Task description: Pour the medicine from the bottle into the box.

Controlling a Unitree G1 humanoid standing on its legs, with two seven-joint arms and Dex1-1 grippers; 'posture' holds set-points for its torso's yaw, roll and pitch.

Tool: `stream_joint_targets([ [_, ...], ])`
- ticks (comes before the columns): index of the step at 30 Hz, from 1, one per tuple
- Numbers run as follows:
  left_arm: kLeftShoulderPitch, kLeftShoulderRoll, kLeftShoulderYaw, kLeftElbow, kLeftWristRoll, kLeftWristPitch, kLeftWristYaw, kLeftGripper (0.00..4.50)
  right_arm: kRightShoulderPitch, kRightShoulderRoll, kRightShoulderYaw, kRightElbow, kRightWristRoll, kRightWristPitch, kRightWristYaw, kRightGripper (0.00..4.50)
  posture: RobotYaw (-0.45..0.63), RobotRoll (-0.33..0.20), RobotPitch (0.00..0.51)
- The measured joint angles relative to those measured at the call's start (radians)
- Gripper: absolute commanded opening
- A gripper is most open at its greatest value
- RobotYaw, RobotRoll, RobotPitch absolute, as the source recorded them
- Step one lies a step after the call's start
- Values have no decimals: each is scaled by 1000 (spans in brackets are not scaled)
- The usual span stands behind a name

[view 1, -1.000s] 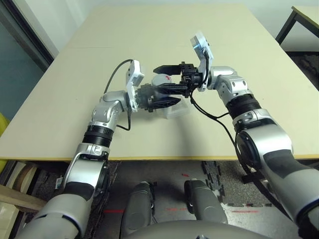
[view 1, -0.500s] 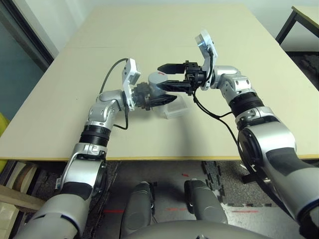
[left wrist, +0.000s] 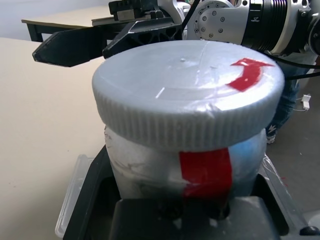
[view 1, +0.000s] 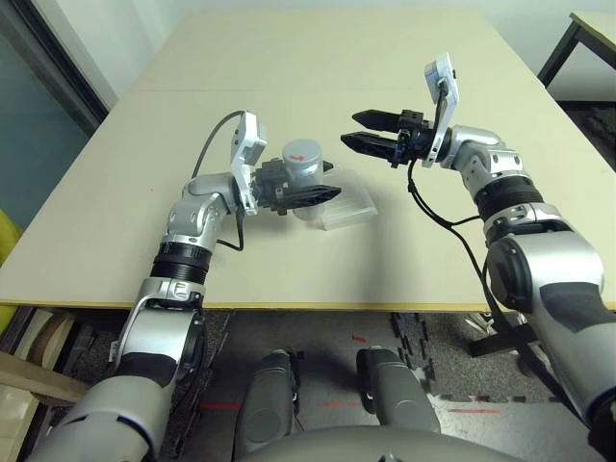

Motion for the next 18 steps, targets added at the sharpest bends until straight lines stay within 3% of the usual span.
stream_joint_targets([
  [10,-1,7,3,14,4,-16,1,2708,0,-4,0,-11,-18,-16,108,4500,-156,0,80],
  [18,-5,12,3,23,5,-28,1,2708,20,19,6,-132,-5,38,200,4500,-159,0,80],
])
